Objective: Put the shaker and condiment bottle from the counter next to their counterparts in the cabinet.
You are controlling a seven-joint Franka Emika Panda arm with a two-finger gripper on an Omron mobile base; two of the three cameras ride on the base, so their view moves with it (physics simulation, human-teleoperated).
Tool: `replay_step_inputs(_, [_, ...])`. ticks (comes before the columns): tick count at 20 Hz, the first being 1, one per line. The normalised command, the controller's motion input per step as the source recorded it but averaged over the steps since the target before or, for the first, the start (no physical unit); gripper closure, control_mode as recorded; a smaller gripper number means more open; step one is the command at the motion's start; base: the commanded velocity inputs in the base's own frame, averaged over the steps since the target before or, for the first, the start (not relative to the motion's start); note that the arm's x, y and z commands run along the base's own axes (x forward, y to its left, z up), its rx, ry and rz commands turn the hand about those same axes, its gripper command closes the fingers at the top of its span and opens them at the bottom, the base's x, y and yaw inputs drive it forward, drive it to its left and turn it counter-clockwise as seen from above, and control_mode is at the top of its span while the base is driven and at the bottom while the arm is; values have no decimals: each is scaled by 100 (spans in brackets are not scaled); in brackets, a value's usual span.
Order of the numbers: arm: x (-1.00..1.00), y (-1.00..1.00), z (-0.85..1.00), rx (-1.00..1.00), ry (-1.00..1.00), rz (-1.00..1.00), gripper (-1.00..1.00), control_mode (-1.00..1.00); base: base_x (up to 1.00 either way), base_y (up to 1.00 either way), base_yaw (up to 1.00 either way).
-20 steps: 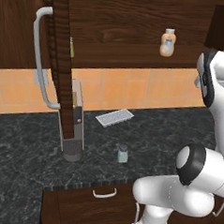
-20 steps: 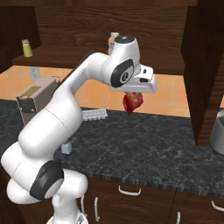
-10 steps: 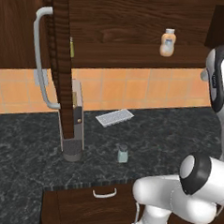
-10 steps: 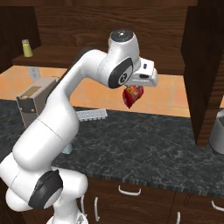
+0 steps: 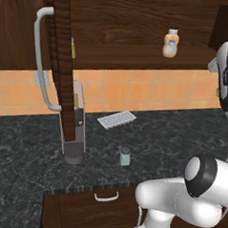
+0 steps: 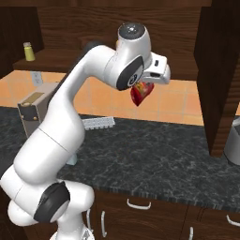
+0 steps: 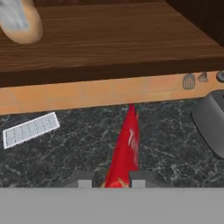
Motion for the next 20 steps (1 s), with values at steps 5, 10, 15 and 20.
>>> replay_step_inputs(5, [3, 0, 26, 9, -14, 0, 100, -100, 0, 0, 0])
replay_step_inputs(10, [24, 1, 0, 2, -4, 0, 100, -100, 0, 0, 0])
replay_step_inputs(15, [13, 1, 22, 11, -16, 0, 100, -100, 0, 0, 0])
replay_step_inputs(20, [11, 3, 6, 9, -15, 1, 100, -100, 0, 0, 0])
